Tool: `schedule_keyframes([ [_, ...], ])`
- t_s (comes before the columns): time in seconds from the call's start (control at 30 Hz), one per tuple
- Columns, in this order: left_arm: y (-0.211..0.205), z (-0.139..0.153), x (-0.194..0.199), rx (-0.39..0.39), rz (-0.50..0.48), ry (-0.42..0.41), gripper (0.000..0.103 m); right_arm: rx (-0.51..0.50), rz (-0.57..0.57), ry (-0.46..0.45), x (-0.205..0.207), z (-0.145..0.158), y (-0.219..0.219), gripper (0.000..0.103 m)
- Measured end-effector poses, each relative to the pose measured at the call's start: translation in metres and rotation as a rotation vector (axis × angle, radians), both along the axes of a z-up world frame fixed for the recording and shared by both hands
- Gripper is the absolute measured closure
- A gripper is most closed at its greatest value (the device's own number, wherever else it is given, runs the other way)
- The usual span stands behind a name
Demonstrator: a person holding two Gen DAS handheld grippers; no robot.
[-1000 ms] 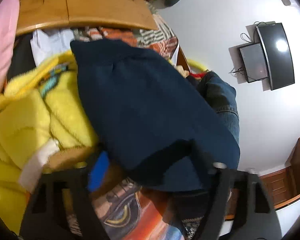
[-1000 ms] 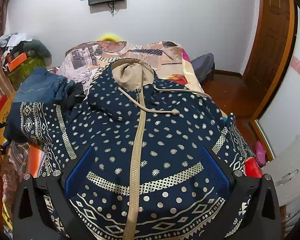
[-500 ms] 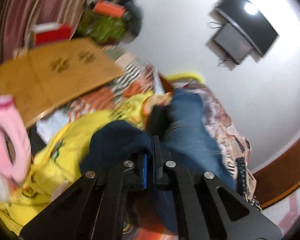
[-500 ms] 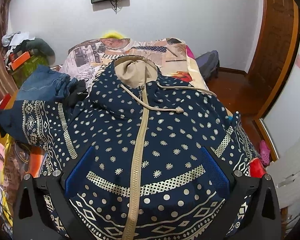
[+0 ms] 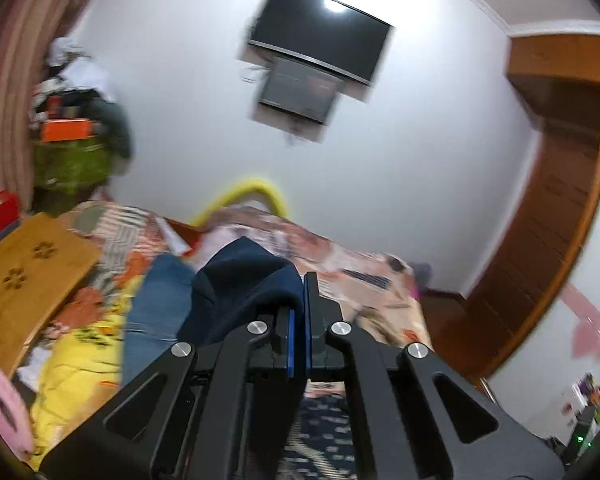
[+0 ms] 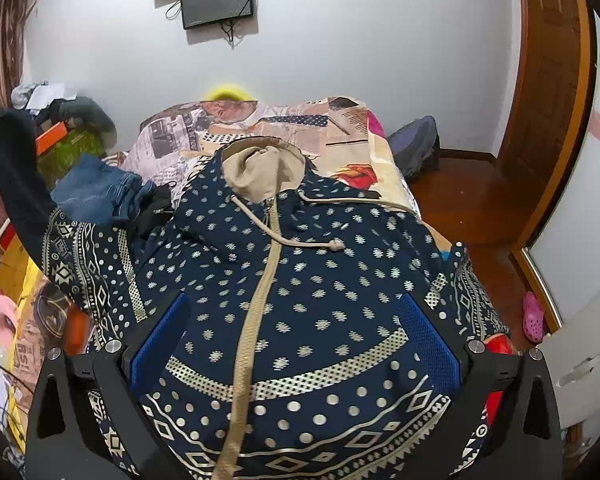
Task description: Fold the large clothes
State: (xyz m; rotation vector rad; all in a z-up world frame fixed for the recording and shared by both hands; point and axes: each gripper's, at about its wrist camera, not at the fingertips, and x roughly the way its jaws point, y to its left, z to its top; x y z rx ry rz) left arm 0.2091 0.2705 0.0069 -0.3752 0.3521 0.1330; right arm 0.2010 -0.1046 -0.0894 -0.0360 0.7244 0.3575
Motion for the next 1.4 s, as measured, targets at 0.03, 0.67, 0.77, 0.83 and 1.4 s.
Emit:
schedule_keyframes([
  [0.03, -0.012, 0.0, 0.008, 0.004, -0.027, 0.007, 0.101, 0.002, -0.005, -0.002, 0.0, 0.0, -0.003, 0.0],
  [0.67, -0.259, -0.135, 0.102, 0.059, -0.519, 0.481, 0.101, -0.028, -0.076, 0.004, 0.0, -0.01, -0.053, 0.0],
  [0.77, -0.286, -0.166, 0.096, 0.086, -0.582, 0.565, 0.101, -0.041, -0.081, 0.006, -0.001, -0.013, -0.057, 0.0],
  [0.83, -0.3, -0.182, 0.091, 0.11, -0.62, 0.631, 0.101, -0.051, -0.084, 0.01, 0.0, -0.015, -0.058, 0.0],
  [1.4, -0.247, -0.128, 0.045, 0.325, -0.526, 0.527, 0.031, -0.102, -0.038, -0.006, 0.003, -0.01, -0.041, 0.0],
])
